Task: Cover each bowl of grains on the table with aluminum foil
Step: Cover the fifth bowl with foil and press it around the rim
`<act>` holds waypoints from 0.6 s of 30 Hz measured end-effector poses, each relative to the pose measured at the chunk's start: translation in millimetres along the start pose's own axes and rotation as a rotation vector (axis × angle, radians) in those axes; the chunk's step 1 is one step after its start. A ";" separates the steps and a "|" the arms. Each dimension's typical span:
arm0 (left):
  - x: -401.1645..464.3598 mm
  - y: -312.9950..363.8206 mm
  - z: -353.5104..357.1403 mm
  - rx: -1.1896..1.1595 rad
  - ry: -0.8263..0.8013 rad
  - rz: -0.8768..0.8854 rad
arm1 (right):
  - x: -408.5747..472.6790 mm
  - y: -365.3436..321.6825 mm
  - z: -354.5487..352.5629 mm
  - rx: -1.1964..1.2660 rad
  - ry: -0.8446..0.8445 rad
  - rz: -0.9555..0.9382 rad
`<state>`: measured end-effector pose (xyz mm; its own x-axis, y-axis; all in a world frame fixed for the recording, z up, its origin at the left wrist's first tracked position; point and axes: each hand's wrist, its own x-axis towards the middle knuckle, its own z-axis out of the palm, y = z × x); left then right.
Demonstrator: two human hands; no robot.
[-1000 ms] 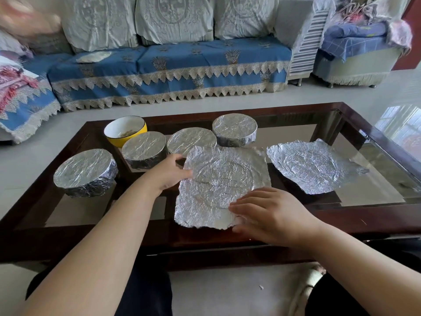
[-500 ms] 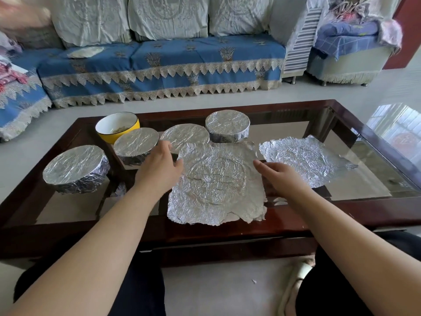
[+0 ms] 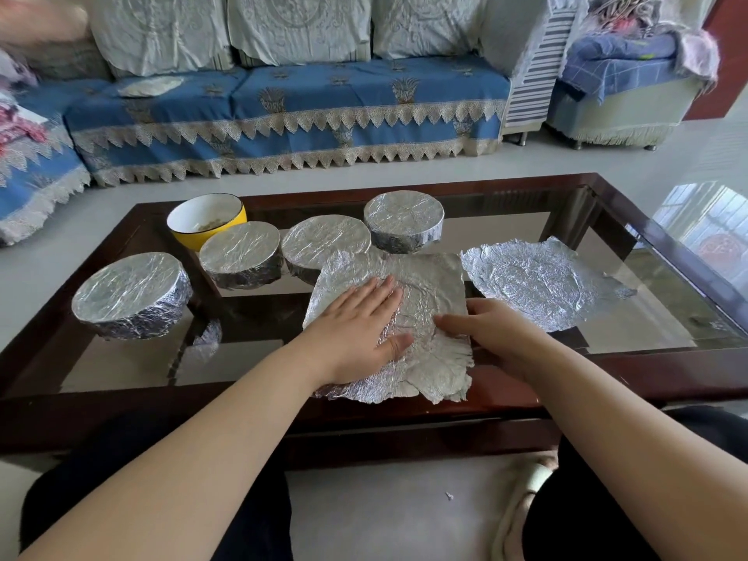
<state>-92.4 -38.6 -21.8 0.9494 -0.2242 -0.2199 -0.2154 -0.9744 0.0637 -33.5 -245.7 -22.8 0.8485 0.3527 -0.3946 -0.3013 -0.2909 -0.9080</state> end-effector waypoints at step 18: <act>-4.5 9.4 -3.0 -0.051 -0.013 -0.024 | -5.5 0.2 1.6 -0.789 0.338 -0.587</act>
<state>-98.1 -46.6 -17.3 0.9511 -0.2012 -0.2343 -0.1802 -0.9777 0.1082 -38.9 -246.2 -21.0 0.8841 0.3945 0.2504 0.4655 -0.6961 -0.5466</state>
